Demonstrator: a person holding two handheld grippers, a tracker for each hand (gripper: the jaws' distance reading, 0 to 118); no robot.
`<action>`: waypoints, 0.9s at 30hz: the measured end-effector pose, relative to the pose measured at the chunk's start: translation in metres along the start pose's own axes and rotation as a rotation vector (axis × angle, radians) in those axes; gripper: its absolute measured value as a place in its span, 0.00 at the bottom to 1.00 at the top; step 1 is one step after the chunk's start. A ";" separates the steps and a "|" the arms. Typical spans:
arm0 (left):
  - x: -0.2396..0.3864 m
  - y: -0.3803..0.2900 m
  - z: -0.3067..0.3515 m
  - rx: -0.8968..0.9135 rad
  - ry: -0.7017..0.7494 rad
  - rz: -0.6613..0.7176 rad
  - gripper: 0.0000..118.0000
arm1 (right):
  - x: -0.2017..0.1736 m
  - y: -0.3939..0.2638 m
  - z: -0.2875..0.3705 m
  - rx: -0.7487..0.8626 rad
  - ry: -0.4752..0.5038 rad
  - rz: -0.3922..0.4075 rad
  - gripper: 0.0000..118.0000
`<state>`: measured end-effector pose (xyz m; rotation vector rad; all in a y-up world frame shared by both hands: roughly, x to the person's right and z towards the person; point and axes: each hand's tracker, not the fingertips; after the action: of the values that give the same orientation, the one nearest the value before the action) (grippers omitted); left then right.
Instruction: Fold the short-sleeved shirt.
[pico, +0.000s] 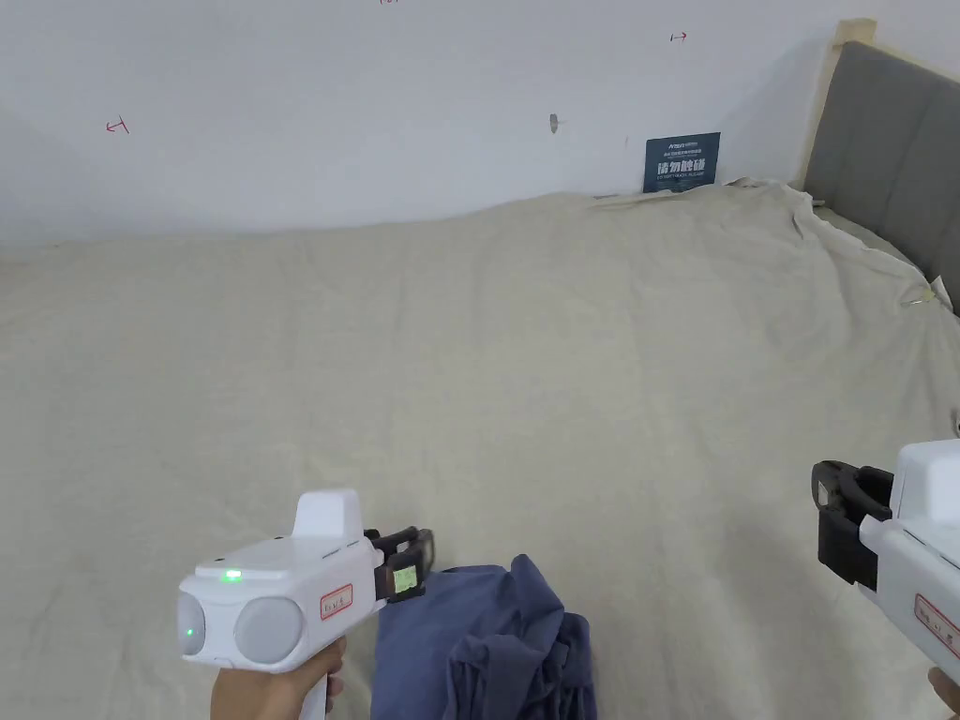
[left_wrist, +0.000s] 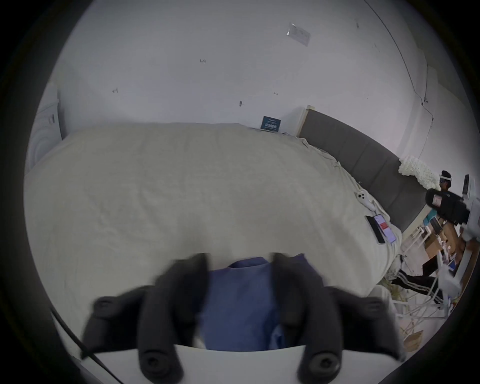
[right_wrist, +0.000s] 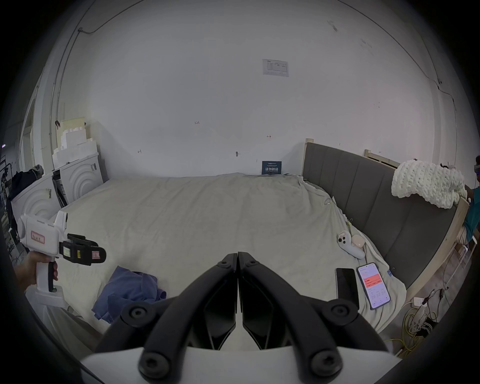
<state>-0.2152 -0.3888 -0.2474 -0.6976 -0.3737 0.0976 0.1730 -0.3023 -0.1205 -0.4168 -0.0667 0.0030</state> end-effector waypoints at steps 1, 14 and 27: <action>-0.001 -0.005 -0.003 -0.002 0.013 -0.012 0.19 | 0.000 0.000 0.000 -0.001 -0.001 0.001 0.00; 0.017 -0.073 -0.053 -0.009 0.025 -0.200 0.00 | 0.009 -0.008 0.001 -0.022 -0.016 -0.011 0.00; 0.098 -0.101 -0.076 -0.066 -0.134 -0.254 0.00 | 0.020 -0.013 0.001 -0.036 -0.038 -0.024 0.00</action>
<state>-0.0999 -0.4916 -0.2064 -0.7053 -0.5928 -0.1096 0.1926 -0.3132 -0.1130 -0.4518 -0.1092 -0.0143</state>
